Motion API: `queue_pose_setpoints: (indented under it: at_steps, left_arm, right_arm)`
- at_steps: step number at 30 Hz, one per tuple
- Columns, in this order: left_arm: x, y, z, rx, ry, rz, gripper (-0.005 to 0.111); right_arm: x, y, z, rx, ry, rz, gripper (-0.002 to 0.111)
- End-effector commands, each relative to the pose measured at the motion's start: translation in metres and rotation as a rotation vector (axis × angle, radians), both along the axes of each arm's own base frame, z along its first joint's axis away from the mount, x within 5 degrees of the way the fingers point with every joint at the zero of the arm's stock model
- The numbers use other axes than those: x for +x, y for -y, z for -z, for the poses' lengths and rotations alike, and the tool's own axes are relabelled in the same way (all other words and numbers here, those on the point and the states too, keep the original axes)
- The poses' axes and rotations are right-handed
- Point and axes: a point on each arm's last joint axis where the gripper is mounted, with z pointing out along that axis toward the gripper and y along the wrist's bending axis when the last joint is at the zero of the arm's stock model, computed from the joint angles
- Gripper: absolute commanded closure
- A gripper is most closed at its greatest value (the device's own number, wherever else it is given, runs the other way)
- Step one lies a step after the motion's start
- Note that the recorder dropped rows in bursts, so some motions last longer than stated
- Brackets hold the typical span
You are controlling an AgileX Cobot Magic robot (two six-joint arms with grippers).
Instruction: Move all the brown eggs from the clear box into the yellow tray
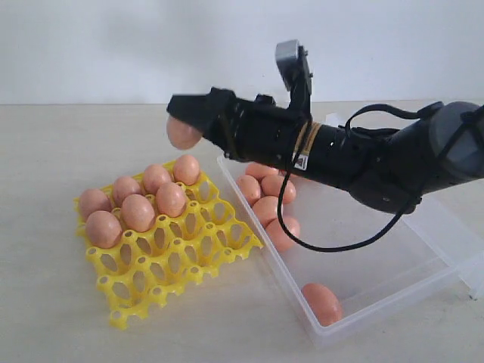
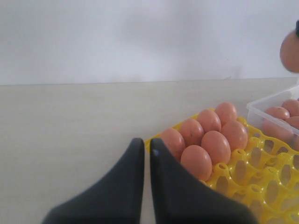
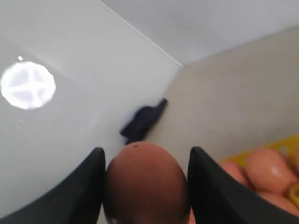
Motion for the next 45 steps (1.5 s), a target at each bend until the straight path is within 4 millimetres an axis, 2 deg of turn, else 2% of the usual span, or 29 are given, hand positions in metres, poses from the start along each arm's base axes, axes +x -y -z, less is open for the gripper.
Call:
queue_pose_setpoints:
  at_steps: [1, 4, 9, 15, 20, 25, 35, 39, 45]
  left_arm:
    - [0.000, 0.000, 0.000, -0.004, 0.007, -0.002, 0.103]
    - [0.000, 0.000, 0.000, -0.004, 0.007, -0.002, 0.103]
    - [0.000, 0.000, 0.000, -0.004, 0.007, -0.002, 0.103]
    - [0.000, 0.000, 0.000, -0.004, 0.007, -0.002, 0.103]
    - [0.000, 0.000, 0.000, -0.004, 0.007, -0.002, 0.103]
    - [0.000, 0.000, 0.000, -0.004, 0.007, -0.002, 0.103]
    - [0.000, 0.000, 0.000, -0.004, 0.007, -0.002, 0.103]
    - [0.000, 0.000, 0.000, -0.004, 0.007, -0.002, 0.103]
    - [0.000, 0.000, 0.000, -0.004, 0.007, -0.002, 0.103]
  right_arm:
    - [0.004, 0.001, 0.018, -0.263, -0.031, -0.040, 0.109]
    - [0.010, 0.001, 0.017, -0.345, -0.023, -0.028, 0.109]
    - [0.033, 0.001, 0.006, -0.503, 0.039, 0.035, 0.109]
    - [0.051, -0.022, 0.023, -0.611, 0.056, 0.017, 0.109]
    - [0.054, -0.020, 0.032, -0.685, 0.059, 0.028, 0.109]
    - [0.054, -0.021, 0.048, -0.693, 0.033, 0.010, 0.109]
    - [0.055, -0.024, 0.064, -0.657, -0.002, -0.008, 0.108]
    - [0.054, -0.026, 0.071, -0.629, -0.014, -0.020, 0.098]
    - [0.054, -0.026, 0.071, -0.628, -0.015, -0.019, 0.068]
